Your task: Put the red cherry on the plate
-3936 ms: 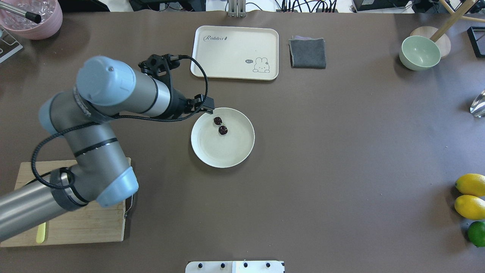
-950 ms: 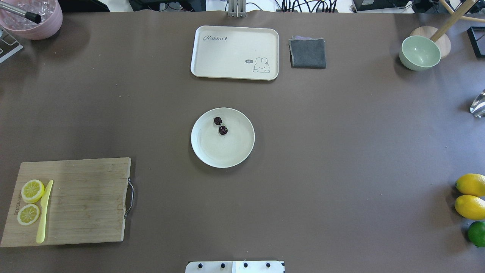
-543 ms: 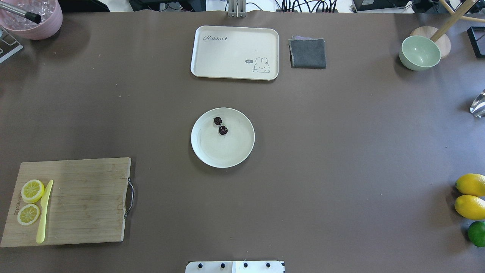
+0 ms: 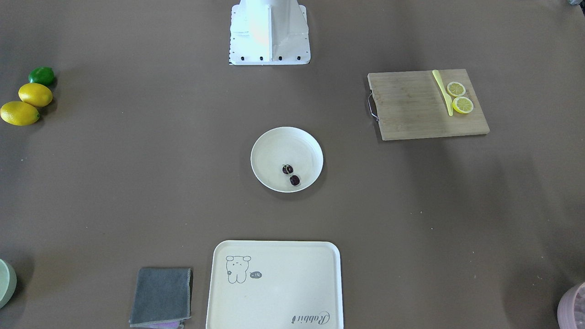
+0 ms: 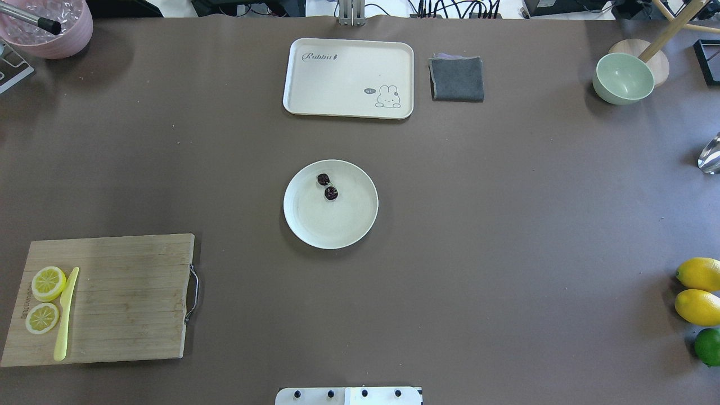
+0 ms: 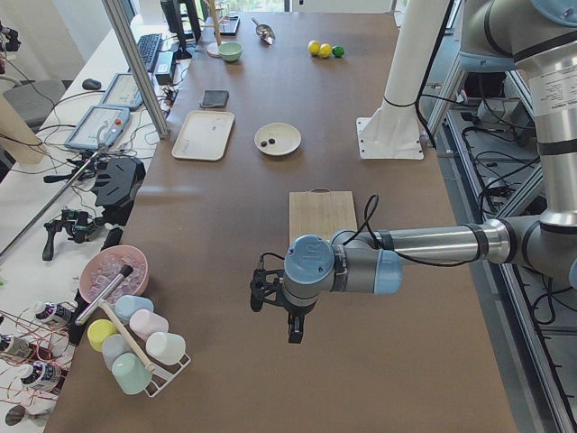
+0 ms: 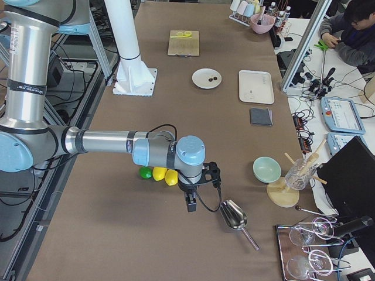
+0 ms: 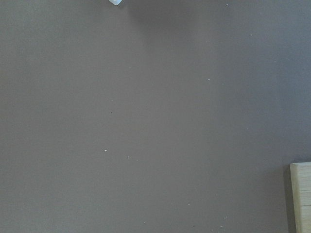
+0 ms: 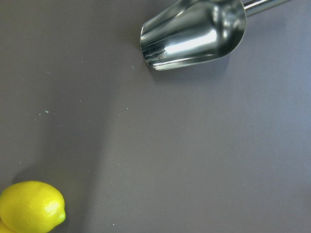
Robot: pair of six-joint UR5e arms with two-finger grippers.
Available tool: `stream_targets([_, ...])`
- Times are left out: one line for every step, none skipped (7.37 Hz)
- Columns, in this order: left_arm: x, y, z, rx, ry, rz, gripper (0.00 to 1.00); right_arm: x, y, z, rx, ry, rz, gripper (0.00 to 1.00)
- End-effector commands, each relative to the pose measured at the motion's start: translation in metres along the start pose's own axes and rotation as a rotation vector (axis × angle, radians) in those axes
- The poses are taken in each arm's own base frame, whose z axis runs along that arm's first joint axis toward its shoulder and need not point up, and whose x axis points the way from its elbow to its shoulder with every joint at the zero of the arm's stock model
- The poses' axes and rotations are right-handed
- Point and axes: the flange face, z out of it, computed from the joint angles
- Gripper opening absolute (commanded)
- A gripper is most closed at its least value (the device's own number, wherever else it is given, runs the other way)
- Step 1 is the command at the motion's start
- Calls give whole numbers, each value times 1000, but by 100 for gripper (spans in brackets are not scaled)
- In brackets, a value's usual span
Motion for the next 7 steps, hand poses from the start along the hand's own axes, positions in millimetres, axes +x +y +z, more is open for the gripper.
stream_targets([0, -1, -1, 2, -2, 2, 98, 0, 0, 0, 0, 0, 0, 100])
stream_targets([1, -1, -1, 3, 0, 2, 98, 0, 0, 0, 0, 0, 0, 100])
stream_targets([1, 0, -1, 3, -2, 2, 98, -1, 0, 1, -2, 0, -3, 100])
stream_targets([2, -1, -3, 6, -2, 3, 98, -2, -1, 1, -3, 0, -6, 100])
stream_targets([2, -1, -3, 7, -2, 6, 98, -2, -1, 1, -3, 0, -6, 100])
stream_targets([3, -2, -4, 8, -2, 5, 98, -3, -2, 0, -1, -1, -9, 100])
stream_targets([3, -2, -5, 10, -2, 6, 98, -3, -2, 0, -1, -1, -9, 100])
